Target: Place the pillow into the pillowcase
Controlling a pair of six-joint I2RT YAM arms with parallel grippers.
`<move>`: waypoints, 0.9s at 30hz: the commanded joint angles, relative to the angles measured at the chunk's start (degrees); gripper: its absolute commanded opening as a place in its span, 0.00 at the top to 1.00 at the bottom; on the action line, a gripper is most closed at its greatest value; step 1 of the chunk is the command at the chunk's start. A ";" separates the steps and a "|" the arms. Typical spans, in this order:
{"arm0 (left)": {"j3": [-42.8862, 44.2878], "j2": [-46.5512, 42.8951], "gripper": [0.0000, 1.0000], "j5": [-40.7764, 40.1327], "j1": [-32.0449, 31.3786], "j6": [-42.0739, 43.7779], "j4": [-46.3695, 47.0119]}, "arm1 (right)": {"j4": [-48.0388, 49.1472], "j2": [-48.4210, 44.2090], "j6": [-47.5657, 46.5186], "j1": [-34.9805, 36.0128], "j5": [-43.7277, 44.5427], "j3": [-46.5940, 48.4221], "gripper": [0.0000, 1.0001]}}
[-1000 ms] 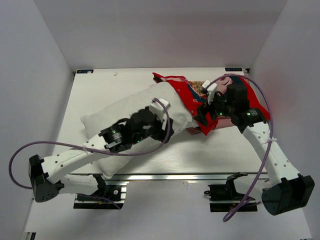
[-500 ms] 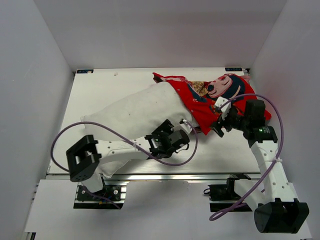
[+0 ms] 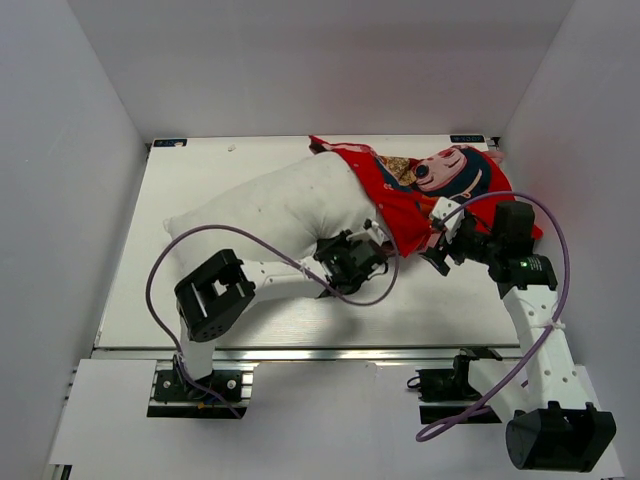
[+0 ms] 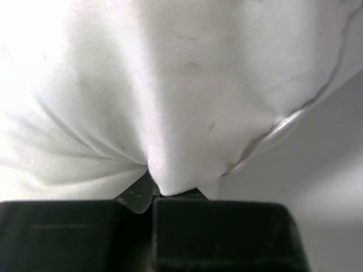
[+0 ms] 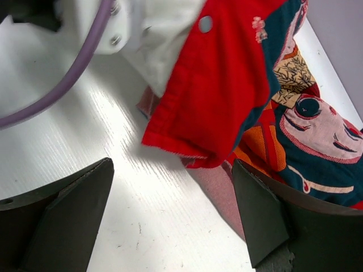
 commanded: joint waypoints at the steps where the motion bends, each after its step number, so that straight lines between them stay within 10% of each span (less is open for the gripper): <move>1: 6.02 -4.02 1.00 8.17 2.64 -1.92 -2.53 | 2.35 -1.58 0.60 -0.14 -1.47 -0.19 0.11; 17: 26.59 -13.45 1.00 95.97 36.11 -43.12 -4.32 | 12.62 -4.75 15.01 -3.74 -4.12 2.80 0.11; 27: 11.39 -8.95 1.00 113.16 39.82 -75.56 25.56 | 35.89 0.41 44.25 -4.01 -1.38 -1.15 0.13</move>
